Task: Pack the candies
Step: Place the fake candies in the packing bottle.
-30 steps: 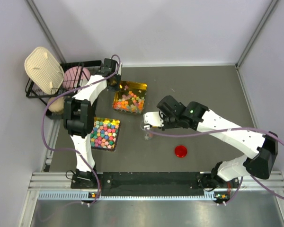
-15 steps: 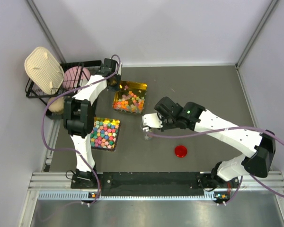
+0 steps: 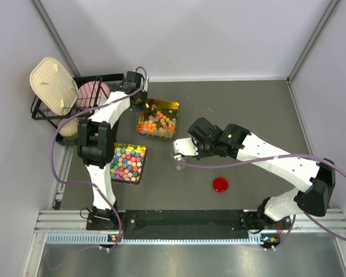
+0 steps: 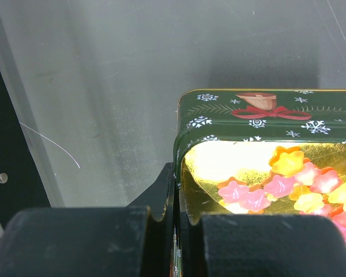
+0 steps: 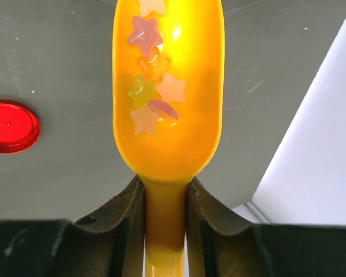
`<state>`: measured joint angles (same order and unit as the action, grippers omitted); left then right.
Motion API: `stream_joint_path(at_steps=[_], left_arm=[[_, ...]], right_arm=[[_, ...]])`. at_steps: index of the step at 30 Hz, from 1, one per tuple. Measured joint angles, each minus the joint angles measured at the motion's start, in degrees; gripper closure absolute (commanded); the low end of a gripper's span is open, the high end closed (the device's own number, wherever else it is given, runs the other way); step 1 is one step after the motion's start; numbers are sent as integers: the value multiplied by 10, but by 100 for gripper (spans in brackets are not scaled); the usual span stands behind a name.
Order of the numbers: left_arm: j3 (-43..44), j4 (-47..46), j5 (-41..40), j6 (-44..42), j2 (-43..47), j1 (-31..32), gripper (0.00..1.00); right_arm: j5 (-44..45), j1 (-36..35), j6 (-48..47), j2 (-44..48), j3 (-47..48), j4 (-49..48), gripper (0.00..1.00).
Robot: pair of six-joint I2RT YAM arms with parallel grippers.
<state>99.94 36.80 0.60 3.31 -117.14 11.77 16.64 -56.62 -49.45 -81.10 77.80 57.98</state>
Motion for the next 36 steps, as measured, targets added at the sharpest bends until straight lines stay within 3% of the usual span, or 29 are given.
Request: stream_joint_path(at_steps=[36], left_arm=[[0, 0, 0, 0, 0, 0, 100]], right_arm=[[31, -11, -20, -28, 29, 26, 100]])
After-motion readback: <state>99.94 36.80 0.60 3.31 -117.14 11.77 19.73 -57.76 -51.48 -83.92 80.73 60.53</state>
